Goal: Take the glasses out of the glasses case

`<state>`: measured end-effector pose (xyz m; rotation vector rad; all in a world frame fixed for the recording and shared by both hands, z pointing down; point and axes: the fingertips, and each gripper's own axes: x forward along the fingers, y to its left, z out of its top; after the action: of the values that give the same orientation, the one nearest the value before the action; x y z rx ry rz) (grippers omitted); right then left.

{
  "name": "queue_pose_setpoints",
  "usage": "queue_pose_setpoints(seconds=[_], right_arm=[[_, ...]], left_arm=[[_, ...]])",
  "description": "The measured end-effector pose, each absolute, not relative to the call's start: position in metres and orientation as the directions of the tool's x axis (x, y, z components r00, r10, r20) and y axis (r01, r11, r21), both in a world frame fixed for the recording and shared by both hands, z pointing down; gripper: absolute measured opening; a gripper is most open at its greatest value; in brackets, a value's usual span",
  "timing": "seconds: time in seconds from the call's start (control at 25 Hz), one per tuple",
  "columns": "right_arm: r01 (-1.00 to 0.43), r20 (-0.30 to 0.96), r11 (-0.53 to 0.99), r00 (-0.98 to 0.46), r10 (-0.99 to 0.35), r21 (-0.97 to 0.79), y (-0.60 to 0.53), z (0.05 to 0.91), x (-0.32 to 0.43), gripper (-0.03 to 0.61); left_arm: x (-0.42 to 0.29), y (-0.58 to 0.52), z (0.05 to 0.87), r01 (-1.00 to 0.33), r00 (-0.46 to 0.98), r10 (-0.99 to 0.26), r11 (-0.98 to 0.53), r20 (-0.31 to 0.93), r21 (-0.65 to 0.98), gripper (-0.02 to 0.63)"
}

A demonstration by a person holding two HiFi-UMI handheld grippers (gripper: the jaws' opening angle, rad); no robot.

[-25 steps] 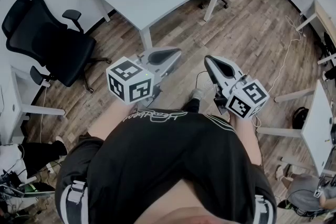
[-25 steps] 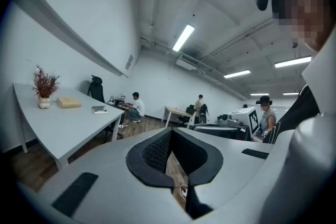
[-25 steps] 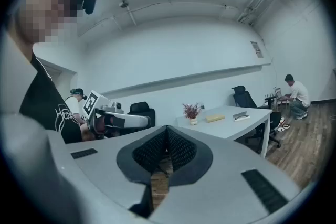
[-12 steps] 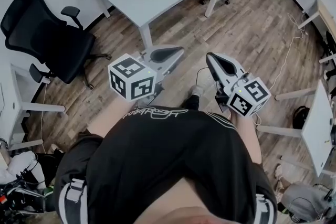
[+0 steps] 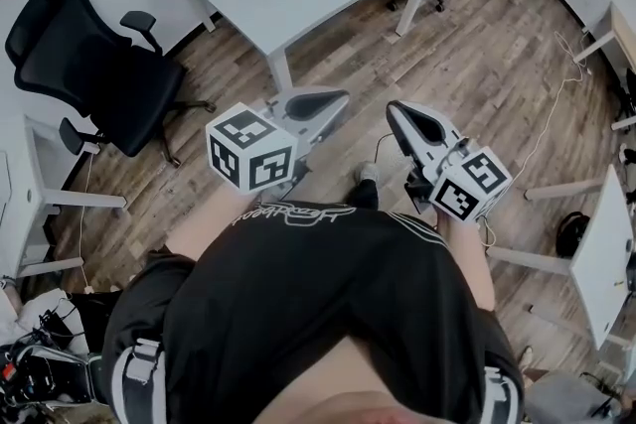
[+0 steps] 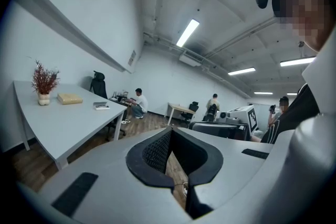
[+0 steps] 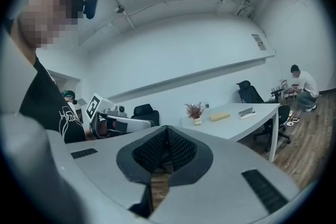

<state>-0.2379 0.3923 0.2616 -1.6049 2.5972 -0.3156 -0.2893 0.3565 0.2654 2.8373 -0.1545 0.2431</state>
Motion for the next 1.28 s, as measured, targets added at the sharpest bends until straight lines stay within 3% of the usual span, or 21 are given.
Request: queue_pose_setpoints(seconds=[0.44,1.28], right_arm=[[-0.854,0.033,0.452,-0.476,-0.879,-0.257,0.333,0.269,-0.18,0.008],[-0.837,0.066,0.445,-0.488,-0.87,-0.318,0.196,0.278,0.007,0.008]], left_arm=[[-0.244,0.297,0.283,-0.197,0.969,-0.137,-0.93,0.205,0.311,0.008],[-0.053,0.17,0.292,-0.221,0.956,-0.133,-0.912,0.26,0.347,0.008]])
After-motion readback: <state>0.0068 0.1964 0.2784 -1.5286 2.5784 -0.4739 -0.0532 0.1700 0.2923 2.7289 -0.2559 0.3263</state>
